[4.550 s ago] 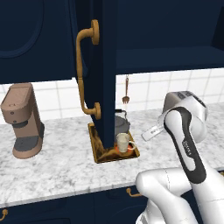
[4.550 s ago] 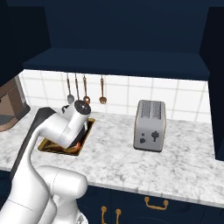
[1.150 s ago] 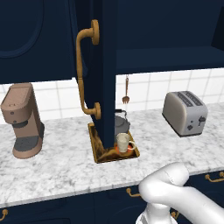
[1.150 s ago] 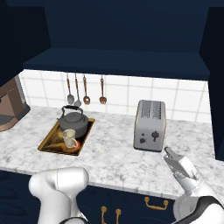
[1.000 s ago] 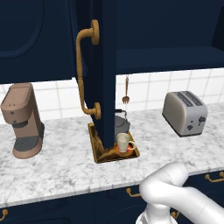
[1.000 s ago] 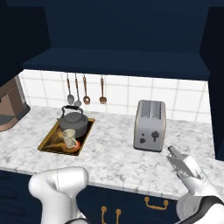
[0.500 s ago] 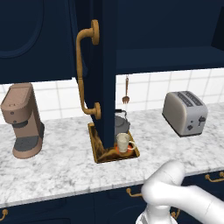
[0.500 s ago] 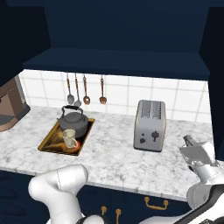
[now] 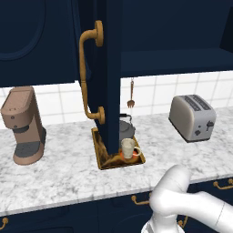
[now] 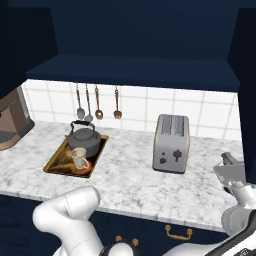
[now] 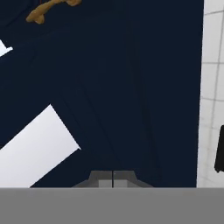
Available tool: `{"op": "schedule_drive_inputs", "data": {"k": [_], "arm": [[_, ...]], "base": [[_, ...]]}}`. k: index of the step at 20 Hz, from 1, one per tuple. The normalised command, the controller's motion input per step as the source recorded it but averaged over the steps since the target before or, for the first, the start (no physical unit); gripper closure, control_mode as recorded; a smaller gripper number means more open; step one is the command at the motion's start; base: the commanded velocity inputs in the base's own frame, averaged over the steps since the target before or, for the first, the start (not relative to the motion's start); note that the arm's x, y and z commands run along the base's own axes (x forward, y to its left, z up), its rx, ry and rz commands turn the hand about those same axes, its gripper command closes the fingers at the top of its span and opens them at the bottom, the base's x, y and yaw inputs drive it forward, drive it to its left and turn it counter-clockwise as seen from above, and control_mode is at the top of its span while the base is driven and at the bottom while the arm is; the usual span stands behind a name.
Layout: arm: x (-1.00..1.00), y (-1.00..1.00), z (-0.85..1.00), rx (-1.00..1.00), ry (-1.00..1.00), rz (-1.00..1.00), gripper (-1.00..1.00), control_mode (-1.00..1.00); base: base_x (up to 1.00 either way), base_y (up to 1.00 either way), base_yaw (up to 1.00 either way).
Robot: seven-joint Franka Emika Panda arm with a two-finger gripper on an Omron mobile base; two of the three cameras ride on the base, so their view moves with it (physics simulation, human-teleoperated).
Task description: Pick the kettle from the counter and place it on the tray. Then pick the mug from the cabinet and place it on the tray. Then close the cabinet doors.
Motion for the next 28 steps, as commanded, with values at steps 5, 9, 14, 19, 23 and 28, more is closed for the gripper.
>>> {"op": "schedule_drive_inputs", "data": {"k": [5,9,14,19,23,28], "arm": [[0.00,-0.34,0.13,0.12,0.00,0.01,1.00,-1.00],[0.11,-0.31,0.20,0.05,0.00,0.00,1.00,-1.00],[0.08,-0.28,0.09,0.06,0.00,0.00,1.00,-1.00],[0.09,-0.35,0.20,0.11,0.00,0.00,1.00,-1.00],[0.06,-0.18,0.26,0.05,0.00,0.00,1.00,-1.00],[0.14,-0.10,0.18,0.01,0.01,0.00,1.00,-1.00]], "base": [[0.00,0.00,0.00],[0.00,0.00,0.00],[0.00,0.00,0.00],[0.00,0.00,0.00],[0.00,0.00,0.00],[0.00,0.00,0.00]]}}
